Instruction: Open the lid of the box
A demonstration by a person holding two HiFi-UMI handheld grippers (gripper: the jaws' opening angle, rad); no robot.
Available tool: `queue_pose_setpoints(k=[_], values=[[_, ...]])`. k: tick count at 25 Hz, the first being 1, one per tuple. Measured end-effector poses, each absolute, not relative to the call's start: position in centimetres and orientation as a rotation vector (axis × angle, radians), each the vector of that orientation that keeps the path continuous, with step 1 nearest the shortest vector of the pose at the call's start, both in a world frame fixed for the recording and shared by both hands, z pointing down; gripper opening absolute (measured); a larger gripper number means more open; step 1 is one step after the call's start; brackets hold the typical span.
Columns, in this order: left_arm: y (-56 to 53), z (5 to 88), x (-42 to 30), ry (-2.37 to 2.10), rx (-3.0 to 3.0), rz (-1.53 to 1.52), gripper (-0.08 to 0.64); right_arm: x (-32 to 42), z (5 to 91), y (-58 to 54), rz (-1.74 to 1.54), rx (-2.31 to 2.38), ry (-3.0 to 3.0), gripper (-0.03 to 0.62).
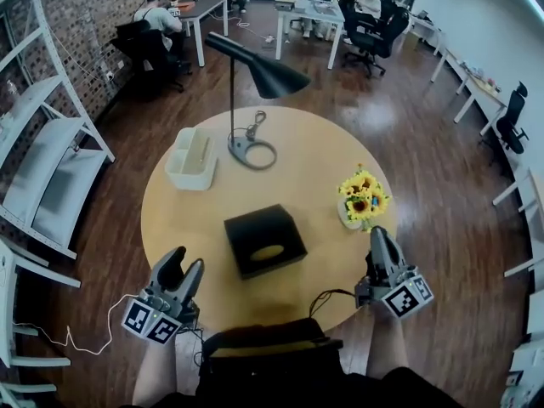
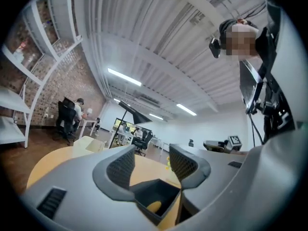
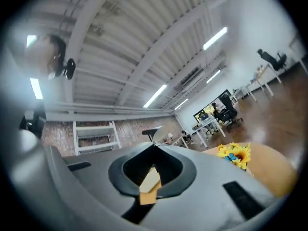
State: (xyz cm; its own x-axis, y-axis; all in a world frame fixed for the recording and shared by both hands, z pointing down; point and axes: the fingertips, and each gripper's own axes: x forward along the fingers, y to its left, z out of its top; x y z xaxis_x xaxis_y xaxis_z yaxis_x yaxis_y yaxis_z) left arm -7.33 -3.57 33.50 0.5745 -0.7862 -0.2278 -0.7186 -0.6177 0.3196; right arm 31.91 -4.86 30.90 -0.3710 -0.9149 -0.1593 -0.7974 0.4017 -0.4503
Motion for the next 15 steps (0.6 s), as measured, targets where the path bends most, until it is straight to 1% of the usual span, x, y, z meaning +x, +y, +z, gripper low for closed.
queue_pose_setpoints(k=[1, 2, 8, 15], values=[[-3.3, 33.2, -7.8, -1.289, 2.591, -0.559, 0.165, 32.5, 31.3, -4.4, -0.442, -1.453, 2.262, 0.004], [-3.1, 33.0, -8.1, -1.308, 2.579, -0.581, 0.123, 32.8, 31.6, -4.0, -0.439, -1.458, 2.266, 0.003], [-3.0, 32.5, -5.7, -1.32, 2.666, -0.465, 0.122, 35.0, 30.0, -2.0, -0.328, -1.503, 2.278, 0.002], [-3.7, 32.1, -6.0, -1.346, 2.63, -0.498, 0.121, 35.2, 29.1, -0.4, -0.281, -1.539, 2.279, 0.0]])
